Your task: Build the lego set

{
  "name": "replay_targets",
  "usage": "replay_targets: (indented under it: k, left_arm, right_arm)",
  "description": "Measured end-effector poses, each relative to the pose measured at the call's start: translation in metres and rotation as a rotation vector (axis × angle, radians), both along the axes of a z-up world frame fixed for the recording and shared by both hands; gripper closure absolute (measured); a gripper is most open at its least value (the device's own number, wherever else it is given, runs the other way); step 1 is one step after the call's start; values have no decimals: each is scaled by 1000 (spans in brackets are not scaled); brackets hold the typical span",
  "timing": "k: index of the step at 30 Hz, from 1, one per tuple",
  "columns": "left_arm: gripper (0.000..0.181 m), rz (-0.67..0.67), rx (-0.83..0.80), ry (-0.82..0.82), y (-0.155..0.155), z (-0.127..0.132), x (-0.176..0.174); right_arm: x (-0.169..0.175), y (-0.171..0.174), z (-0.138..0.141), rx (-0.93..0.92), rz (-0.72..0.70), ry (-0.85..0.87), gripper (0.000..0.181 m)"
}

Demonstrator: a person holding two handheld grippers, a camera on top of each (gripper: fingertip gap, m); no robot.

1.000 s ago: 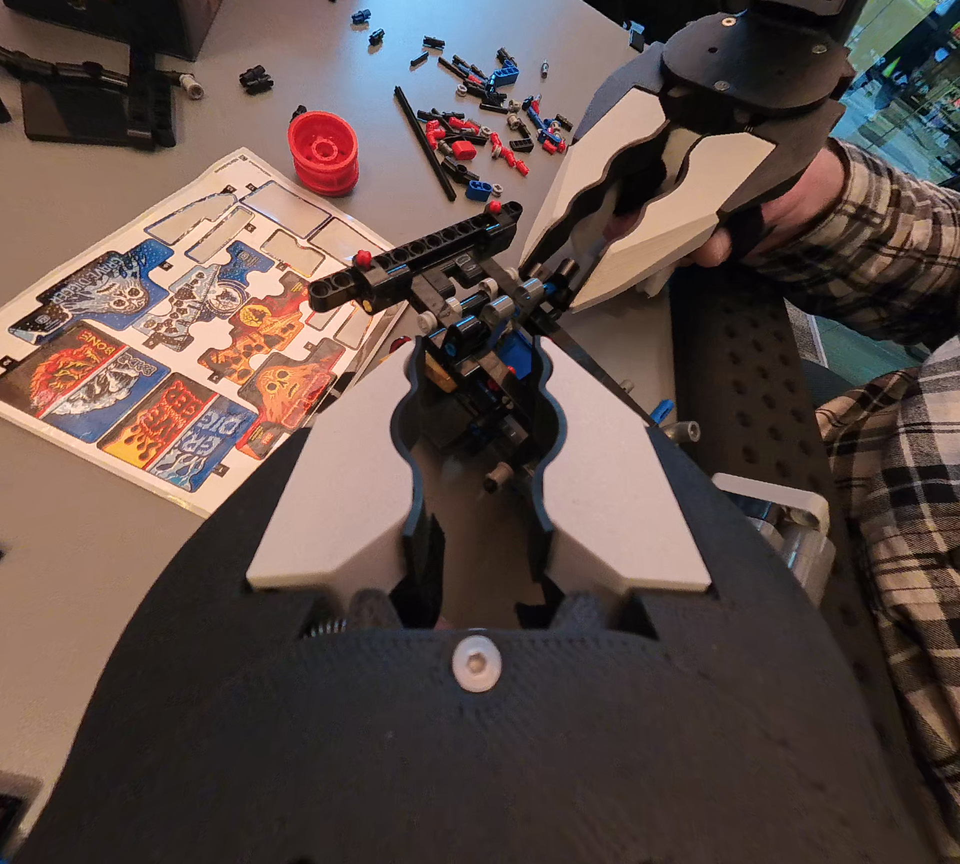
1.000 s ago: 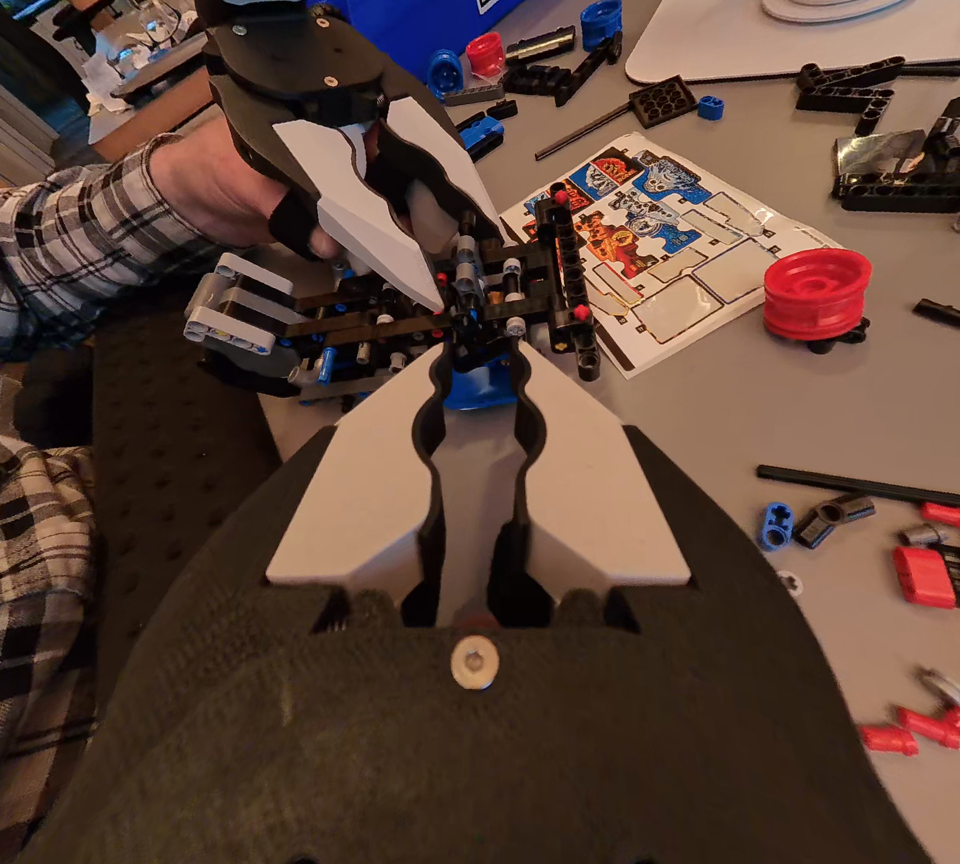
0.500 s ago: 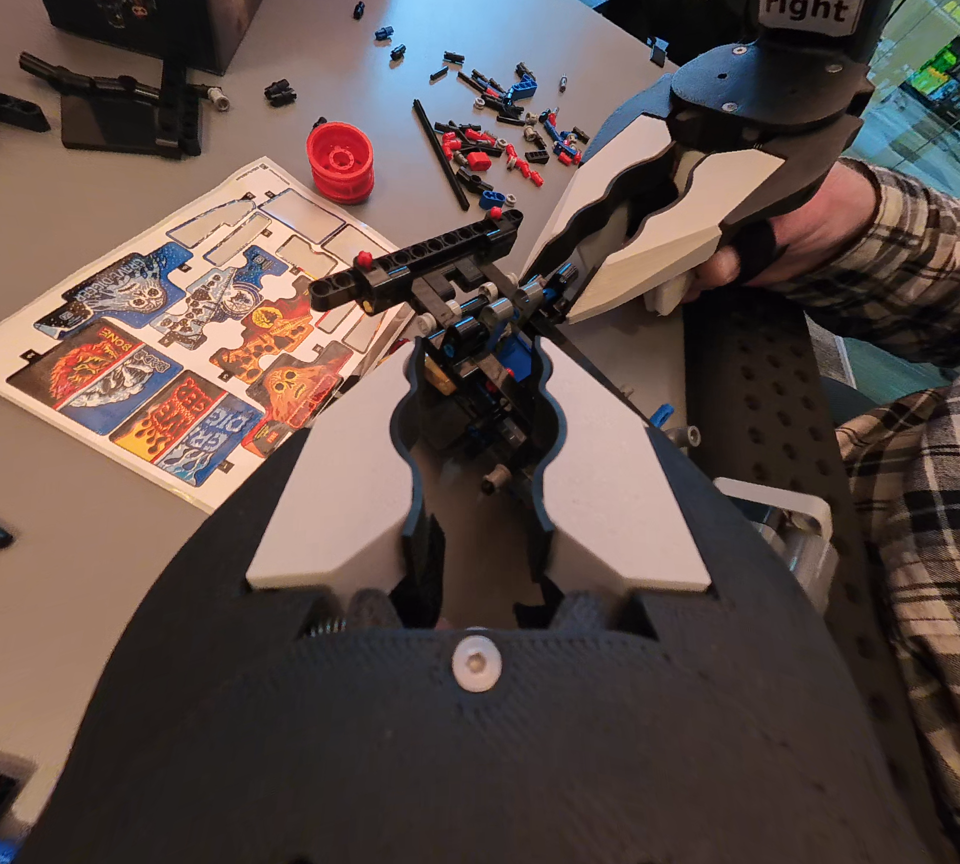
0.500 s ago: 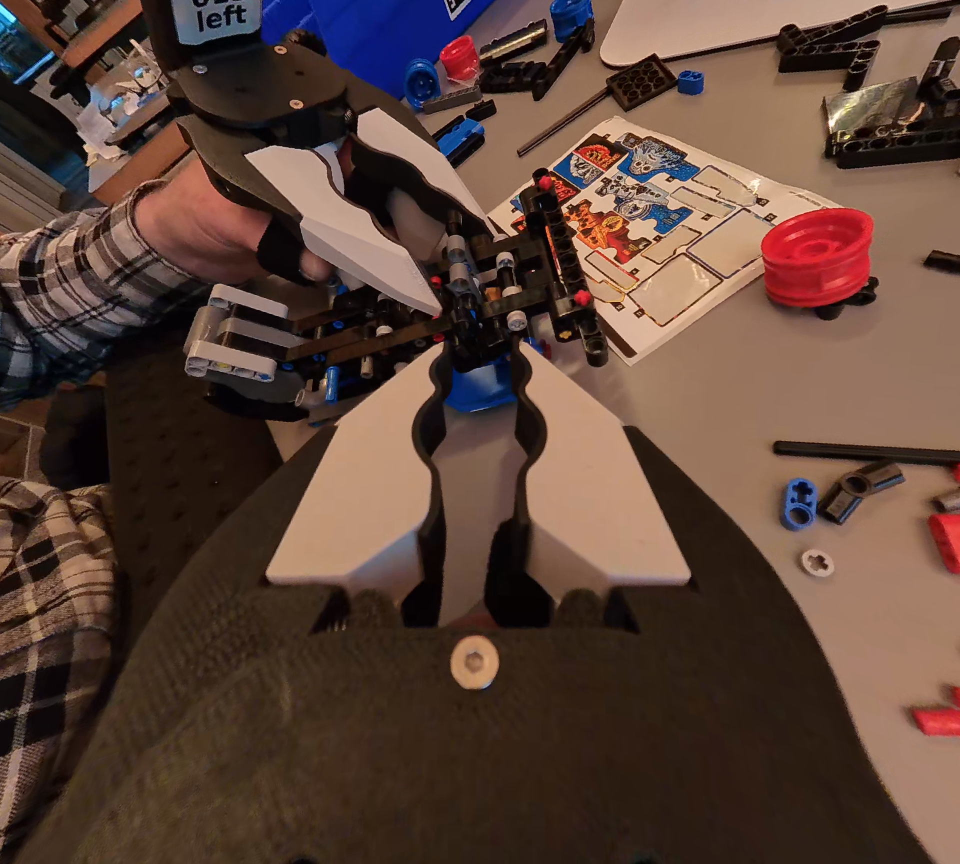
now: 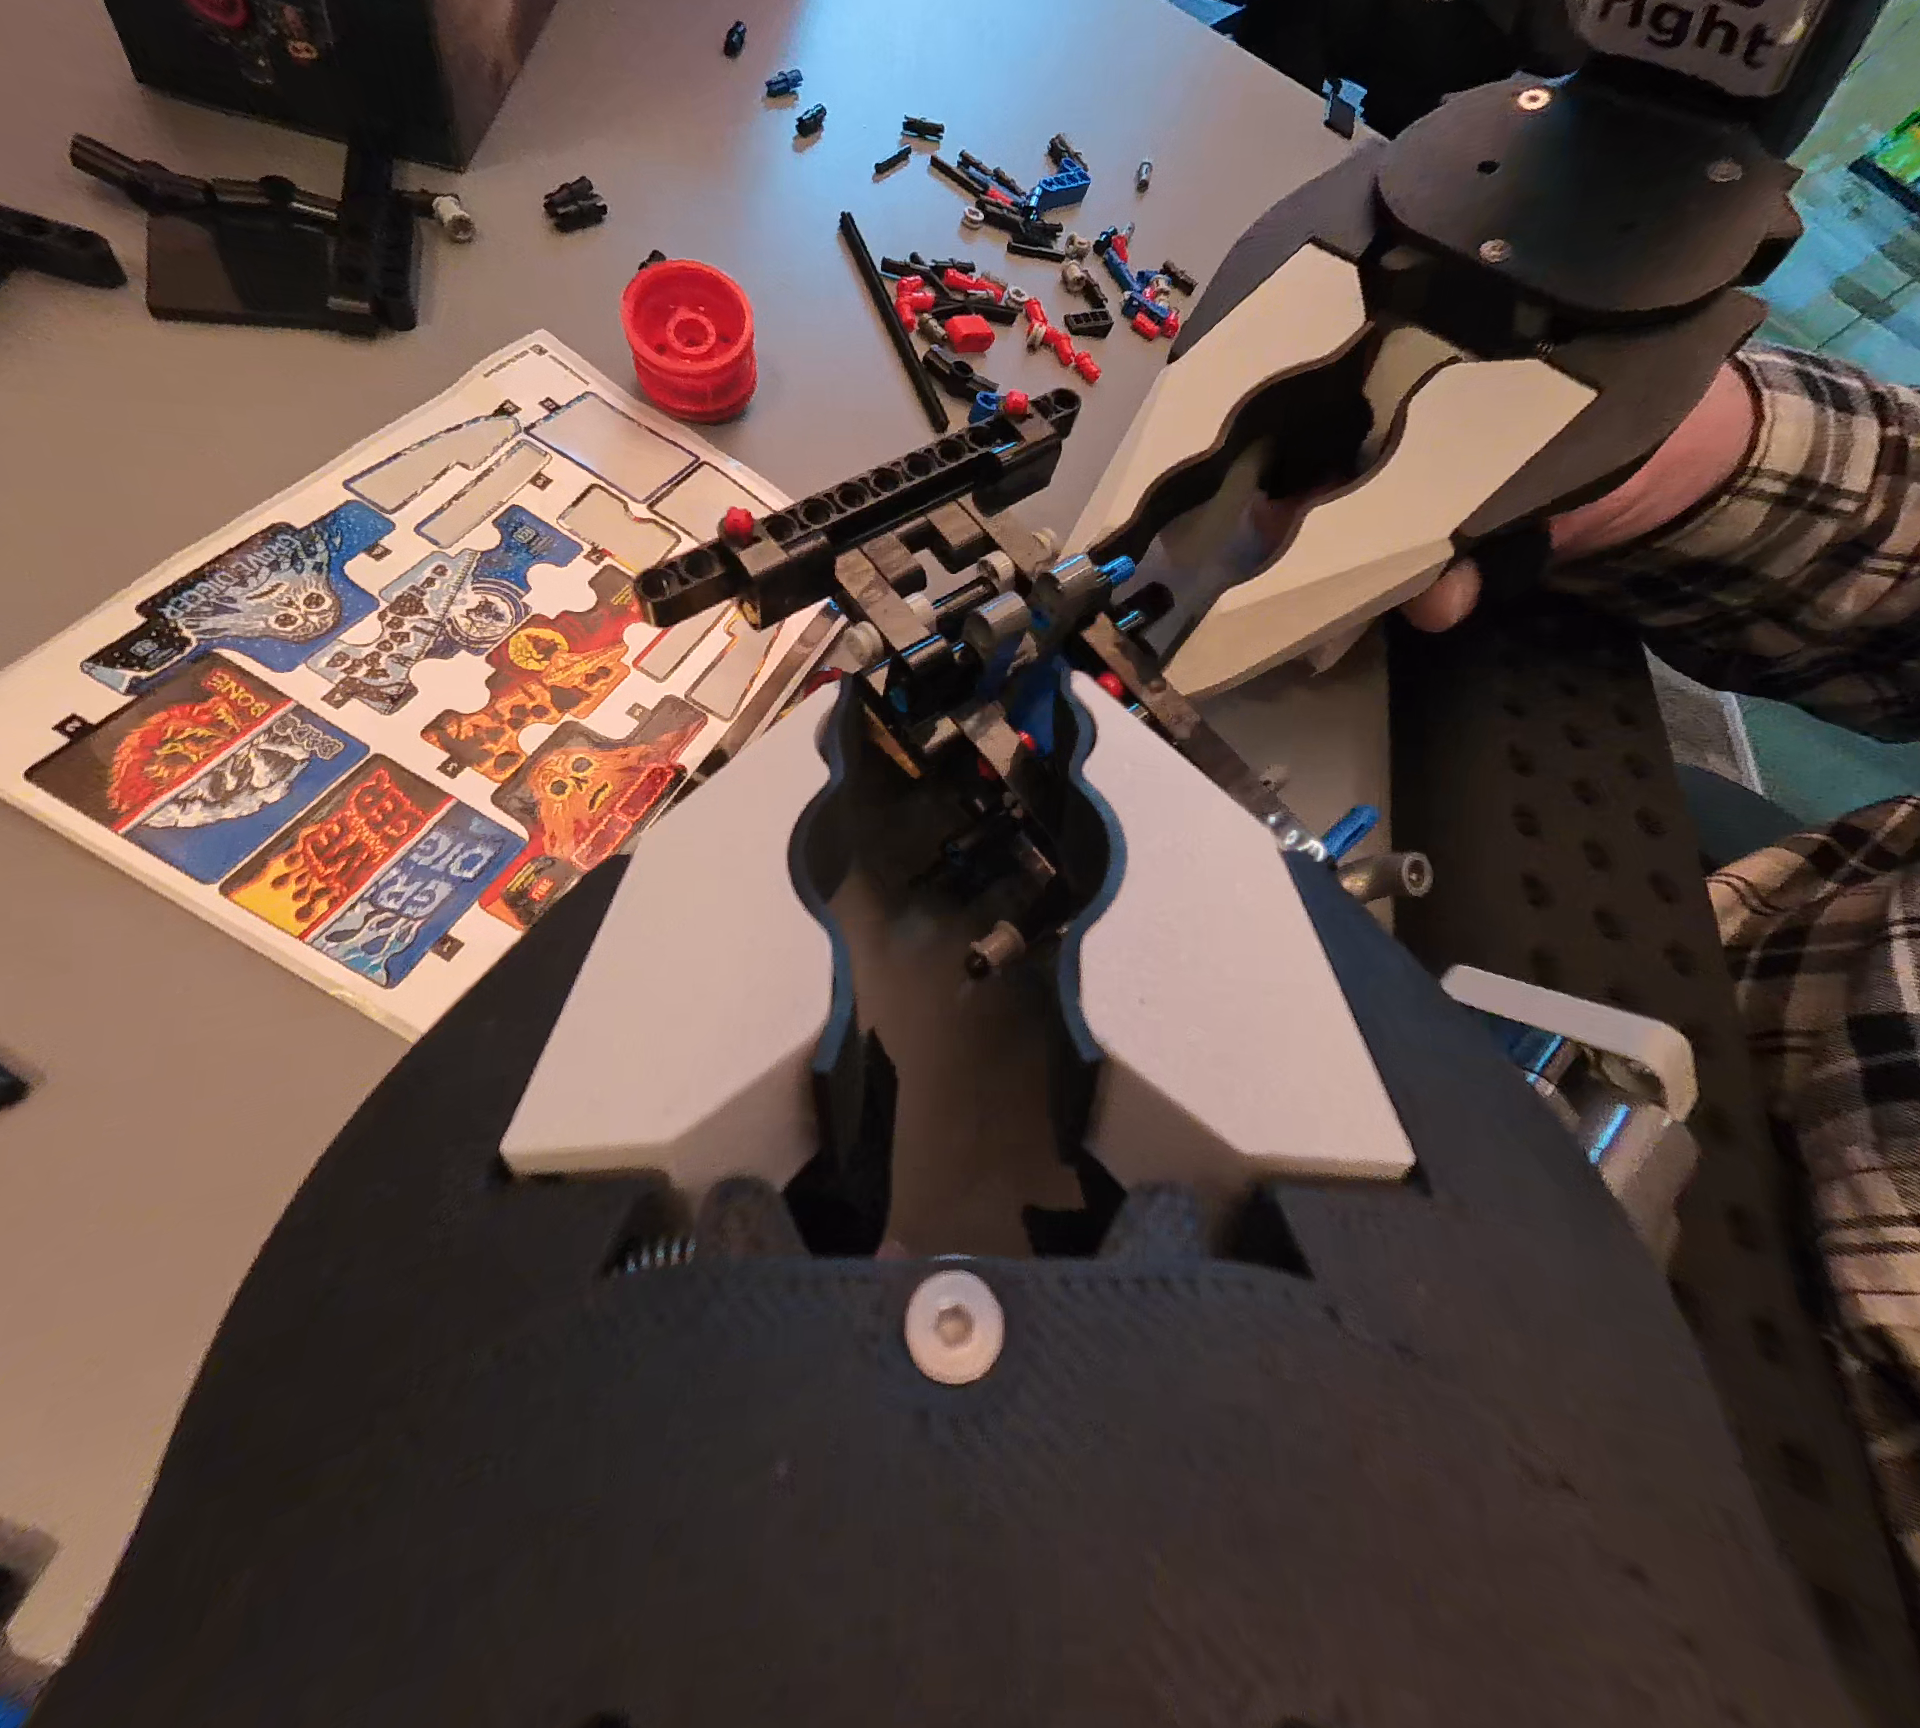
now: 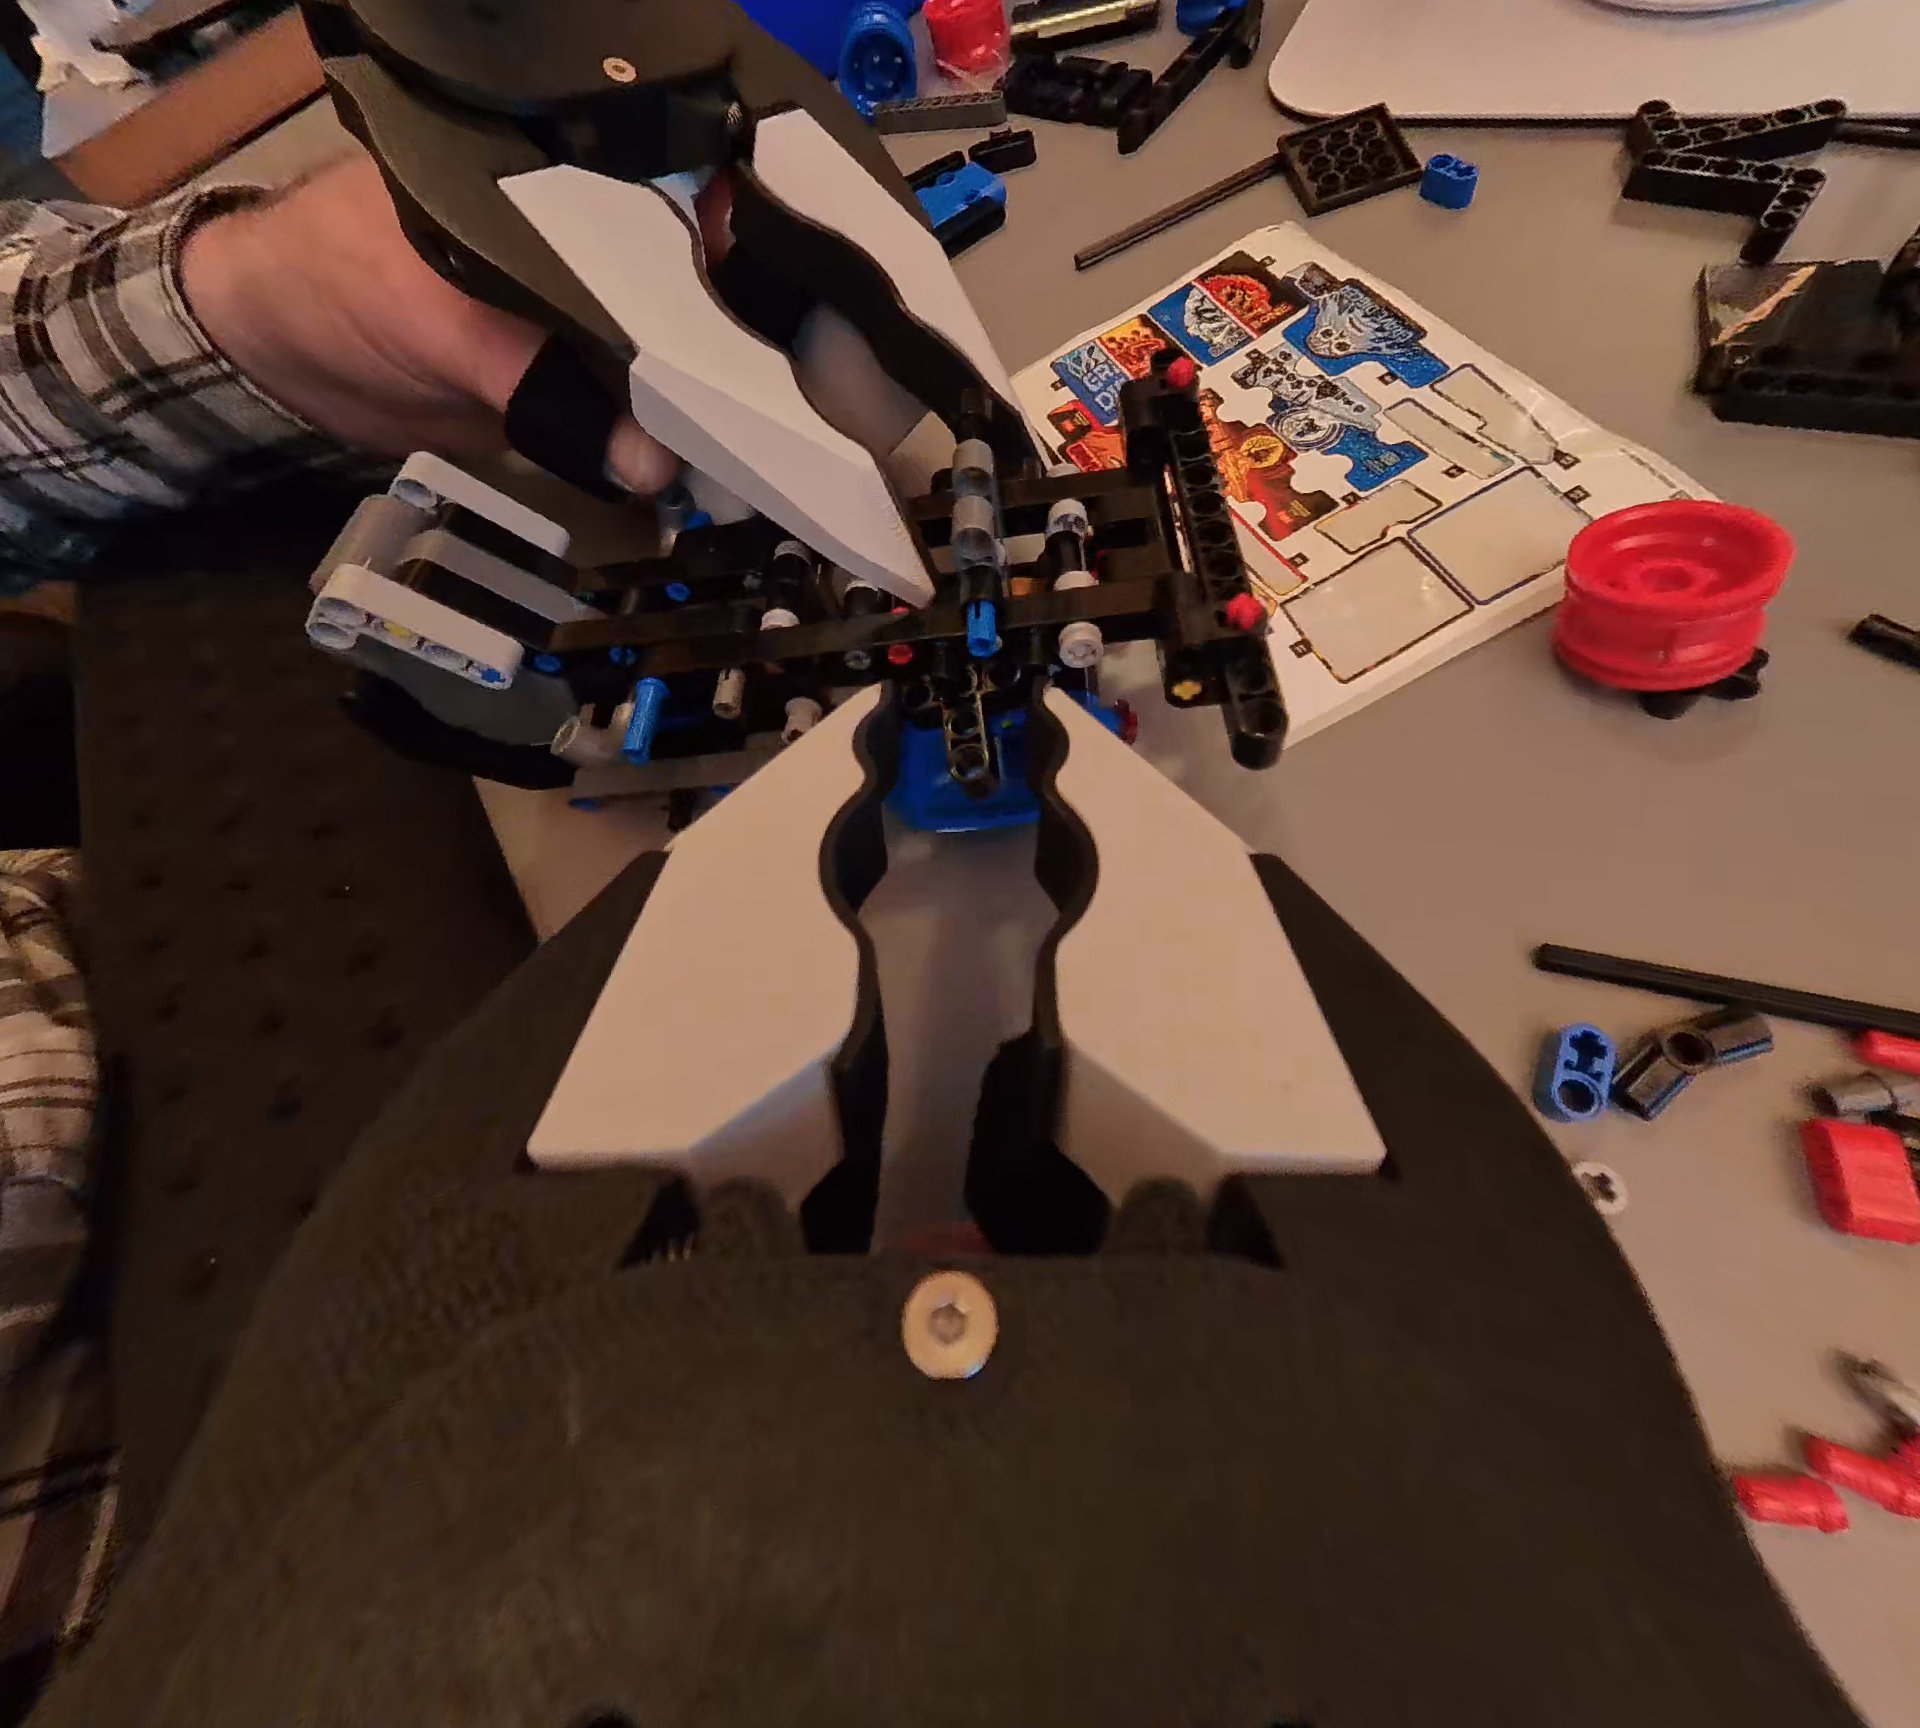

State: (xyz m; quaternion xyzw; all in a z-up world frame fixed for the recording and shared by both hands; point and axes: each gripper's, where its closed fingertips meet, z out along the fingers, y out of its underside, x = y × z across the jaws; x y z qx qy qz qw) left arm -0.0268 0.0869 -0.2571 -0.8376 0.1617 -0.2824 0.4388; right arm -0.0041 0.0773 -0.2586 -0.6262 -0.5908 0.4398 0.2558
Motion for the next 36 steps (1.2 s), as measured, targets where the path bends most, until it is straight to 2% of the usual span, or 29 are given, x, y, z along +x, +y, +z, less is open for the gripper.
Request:
replay_targets:
  k: [11,21,36]
  left_arm:
    - [149,-7,18,27,1,0,0]
    - [149,-10,26,31,1,1,1]
    - [150,-14,36,49,2,1,4]
  right_arm:
    - [6,1,1,-63,12,-21,159]
    - [9,7,2,-110,-35,-39,159]
    - [9,6,9,-81,-33,11,159]
